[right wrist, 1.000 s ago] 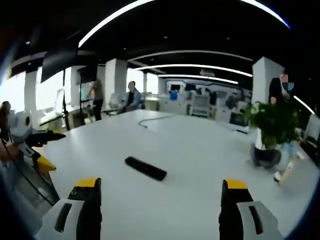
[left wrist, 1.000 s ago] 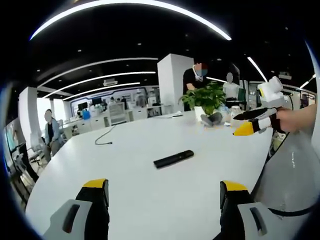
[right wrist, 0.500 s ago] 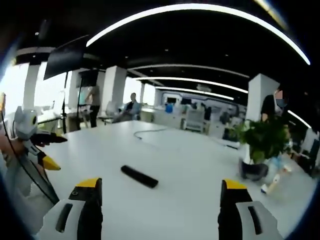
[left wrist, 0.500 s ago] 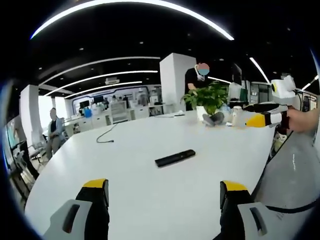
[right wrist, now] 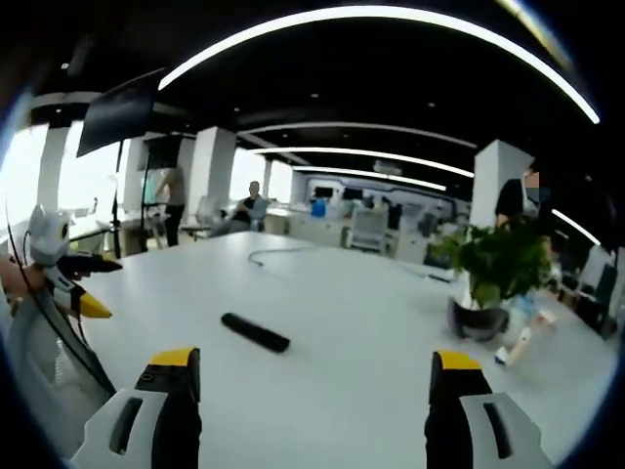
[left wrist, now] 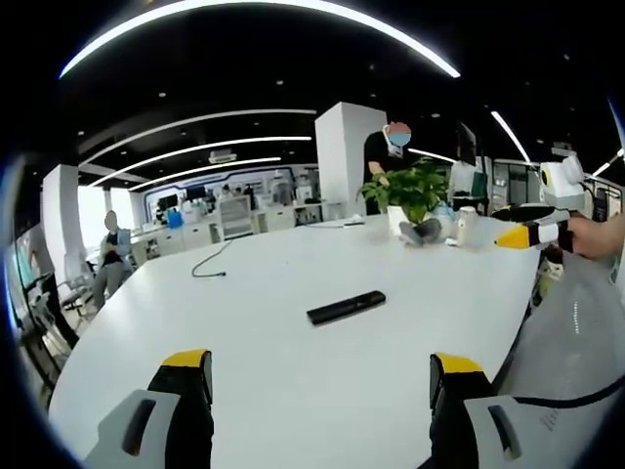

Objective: Press the specified remote control buttons in sequence, fully releasing each button before pressing the next.

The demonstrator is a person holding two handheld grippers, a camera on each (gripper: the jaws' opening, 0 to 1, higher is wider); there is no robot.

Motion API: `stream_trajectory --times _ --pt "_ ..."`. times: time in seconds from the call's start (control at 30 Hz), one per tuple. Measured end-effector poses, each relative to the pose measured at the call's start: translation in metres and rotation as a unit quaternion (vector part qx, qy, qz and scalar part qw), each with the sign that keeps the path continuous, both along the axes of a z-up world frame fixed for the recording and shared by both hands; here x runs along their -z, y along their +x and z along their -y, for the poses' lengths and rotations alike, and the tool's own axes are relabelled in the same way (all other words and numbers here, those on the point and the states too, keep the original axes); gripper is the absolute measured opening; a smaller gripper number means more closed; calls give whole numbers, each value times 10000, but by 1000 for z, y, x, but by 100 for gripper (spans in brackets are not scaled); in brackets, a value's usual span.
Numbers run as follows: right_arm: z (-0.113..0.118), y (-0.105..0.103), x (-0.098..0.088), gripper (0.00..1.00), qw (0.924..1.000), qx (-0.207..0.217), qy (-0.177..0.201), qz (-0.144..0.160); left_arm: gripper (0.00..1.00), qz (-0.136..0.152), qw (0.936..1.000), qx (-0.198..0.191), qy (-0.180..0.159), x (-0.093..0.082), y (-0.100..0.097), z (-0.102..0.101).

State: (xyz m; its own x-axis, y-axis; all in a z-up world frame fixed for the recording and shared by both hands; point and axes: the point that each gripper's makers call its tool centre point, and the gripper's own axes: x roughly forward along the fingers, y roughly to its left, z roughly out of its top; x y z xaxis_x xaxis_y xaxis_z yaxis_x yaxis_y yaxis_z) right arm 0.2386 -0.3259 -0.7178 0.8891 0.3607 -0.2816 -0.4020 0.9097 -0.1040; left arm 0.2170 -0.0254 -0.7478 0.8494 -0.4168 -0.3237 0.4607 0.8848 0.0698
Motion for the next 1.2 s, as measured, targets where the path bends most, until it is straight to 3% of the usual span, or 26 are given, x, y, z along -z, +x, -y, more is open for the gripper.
stream_trajectory --times 0.17,0.73,1.2 --pt "-7 1 6 99 9997 -133 -170 -71 95 86 9999 -69 -130 -5 1 -2" --pt "-5 0 21 97 9990 -134 -4 -422 95 50 9992 -338 -191 -4 3 -12" --pt "0 -2 22 93 9988 16 36 -483 94 -49 9997 -221 -98 1 1 -8"
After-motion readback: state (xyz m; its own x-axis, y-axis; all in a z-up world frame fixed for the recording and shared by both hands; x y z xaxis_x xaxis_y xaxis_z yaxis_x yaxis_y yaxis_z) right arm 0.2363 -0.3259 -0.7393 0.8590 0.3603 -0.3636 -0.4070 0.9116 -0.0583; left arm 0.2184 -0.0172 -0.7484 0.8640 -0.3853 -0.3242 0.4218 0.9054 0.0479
